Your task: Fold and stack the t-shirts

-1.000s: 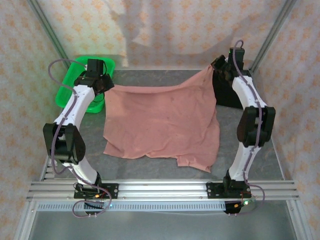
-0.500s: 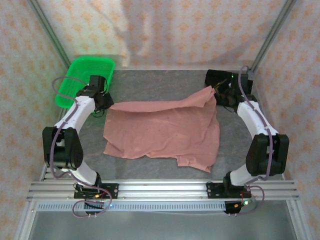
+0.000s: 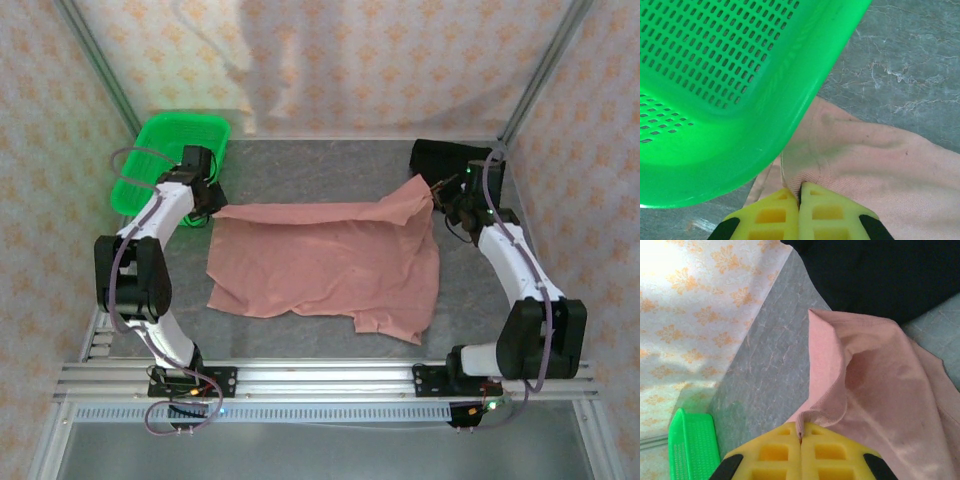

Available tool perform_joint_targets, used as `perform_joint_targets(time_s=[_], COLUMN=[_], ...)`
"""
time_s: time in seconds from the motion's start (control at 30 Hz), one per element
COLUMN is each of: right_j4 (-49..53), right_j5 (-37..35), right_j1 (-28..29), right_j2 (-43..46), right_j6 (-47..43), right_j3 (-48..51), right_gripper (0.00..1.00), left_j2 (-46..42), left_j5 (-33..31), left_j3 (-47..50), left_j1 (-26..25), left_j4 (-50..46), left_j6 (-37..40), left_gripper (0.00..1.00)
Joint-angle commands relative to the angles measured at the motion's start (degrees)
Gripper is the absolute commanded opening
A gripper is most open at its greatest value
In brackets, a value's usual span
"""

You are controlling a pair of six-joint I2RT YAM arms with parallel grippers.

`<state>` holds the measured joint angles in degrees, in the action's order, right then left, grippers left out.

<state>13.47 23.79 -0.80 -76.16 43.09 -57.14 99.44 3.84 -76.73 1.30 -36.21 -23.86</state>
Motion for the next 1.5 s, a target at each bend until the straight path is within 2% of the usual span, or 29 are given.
perform_joint_targets(time_s=[0.0, 0.27, 0.5, 0.93, 1.47], right_j4=[3.5, 6.7, 8.8, 10.4, 12.9], right_j5=[-1.0, 0.7, -0.7, -0.7, 0.2], right_j1=[-0.3, -0.5, -1.1, -1.6, -1.5], right_j2=[3.6, 8.8, 14.6, 15.6, 20.3], right_j6=[0.0, 1.2, 1.4, 0.5, 2.3], right_j3=[2.1, 7.4, 13.4, 18.1, 24.1], right_gripper=[0.0, 0.0, 0.0, 0.0, 0.0], left_j2=[1.1, 1.2, 0.8, -0.6, 0.2], left_j5=[-2.7, -2.7, -3.3, -4.4, -5.6], left_j3=[-1.9, -2.0, 0.4, 9.8, 12.4], left_j1=[0.9, 1.3, 1.3, 1.4, 1.3], left_j4=[-1.3, -0.7, -0.3, 2.3, 2.8], left_j6=[1.6, 2.7, 2.6, 1.8, 1.7], left_gripper=[0.0, 0.0, 0.0, 0.0, 0.0])
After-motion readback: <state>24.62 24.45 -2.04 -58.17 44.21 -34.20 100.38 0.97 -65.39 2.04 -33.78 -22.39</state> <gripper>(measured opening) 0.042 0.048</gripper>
